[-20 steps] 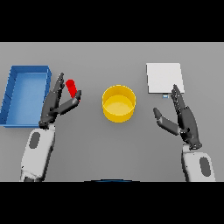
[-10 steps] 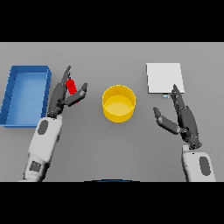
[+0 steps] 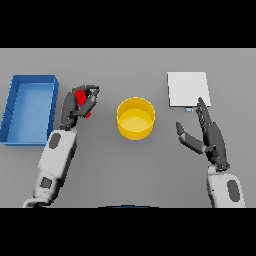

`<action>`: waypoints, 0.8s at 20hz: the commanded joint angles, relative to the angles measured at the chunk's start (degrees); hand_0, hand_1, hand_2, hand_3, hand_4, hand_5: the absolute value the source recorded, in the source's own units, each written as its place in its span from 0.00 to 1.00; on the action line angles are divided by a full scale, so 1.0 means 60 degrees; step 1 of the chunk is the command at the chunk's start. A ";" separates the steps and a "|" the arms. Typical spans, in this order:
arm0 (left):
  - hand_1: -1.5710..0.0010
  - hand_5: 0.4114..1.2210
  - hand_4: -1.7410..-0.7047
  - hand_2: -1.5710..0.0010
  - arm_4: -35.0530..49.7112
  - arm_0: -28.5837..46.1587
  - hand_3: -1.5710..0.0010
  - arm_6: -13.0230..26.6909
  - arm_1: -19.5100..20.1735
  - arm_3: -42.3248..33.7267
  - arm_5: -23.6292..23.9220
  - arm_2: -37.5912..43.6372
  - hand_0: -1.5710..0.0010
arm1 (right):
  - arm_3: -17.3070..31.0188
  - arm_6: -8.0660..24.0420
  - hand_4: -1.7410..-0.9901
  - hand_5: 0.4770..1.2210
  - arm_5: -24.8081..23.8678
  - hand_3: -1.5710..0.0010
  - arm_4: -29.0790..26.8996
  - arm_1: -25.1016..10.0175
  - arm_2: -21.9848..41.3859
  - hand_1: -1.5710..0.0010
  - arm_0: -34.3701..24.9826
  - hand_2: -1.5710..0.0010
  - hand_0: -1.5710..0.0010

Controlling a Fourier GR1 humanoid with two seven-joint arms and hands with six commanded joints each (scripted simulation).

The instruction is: Pick up the red beaker and tilt it to pour out 1 green nut into yellow bowl. Pick up the yellow bowl and place it on the metallic measuring scale.

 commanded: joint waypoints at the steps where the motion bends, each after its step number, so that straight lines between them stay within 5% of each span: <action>1: 0.21 0.82 0.17 0.21 -0.0018 -0.0096 0.28 0.0109 0.0028 0.0033 0.0049 -0.0034 0.21 | 0.0051 -0.0022 0.60 0.23 -0.0004 1.00 0.0026 -0.0044 -0.0026 1.00 -0.0019 1.00 1.00; 3: 0.14 0.89 0.12 0.14 0.0034 0.0042 0.25 -0.0223 0.0042 -0.0007 -0.0067 -0.0190 0.13 | 0.0177 -0.0085 0.60 0.23 -0.0007 1.00 -0.0017 -0.0076 -0.0105 1.00 -0.0074 1.00 1.00; 5: 0.09 0.93 0.17 0.09 -0.0082 -0.0035 0.16 0.0160 0.0067 -0.0034 0.0008 -0.0358 0.08 | 0.0146 -0.0122 0.60 0.23 -0.0010 1.00 0.0070 -0.0033 -0.0010 1.00 -0.0059 1.00 1.00; 8: 0.04 0.96 0.21 0.04 -0.0233 -0.0025 0.08 -0.0108 0.0121 -0.0117 0.0033 -0.0489 0.04 | 0.0167 -0.0242 0.60 0.23 -0.0026 1.00 0.0034 -0.0002 -0.0033 1.00 -0.0070 1.00 1.00; 16: 0.01 0.99 0.24 0.01 -0.0846 -0.0007 0.01 0.0903 0.0331 -0.1868 -0.0088 -0.0899 0.01 | 0.0173 -0.0262 0.60 0.25 -0.0103 1.00 0.0264 0.0041 0.0099 1.00 -0.0037 1.00 1.00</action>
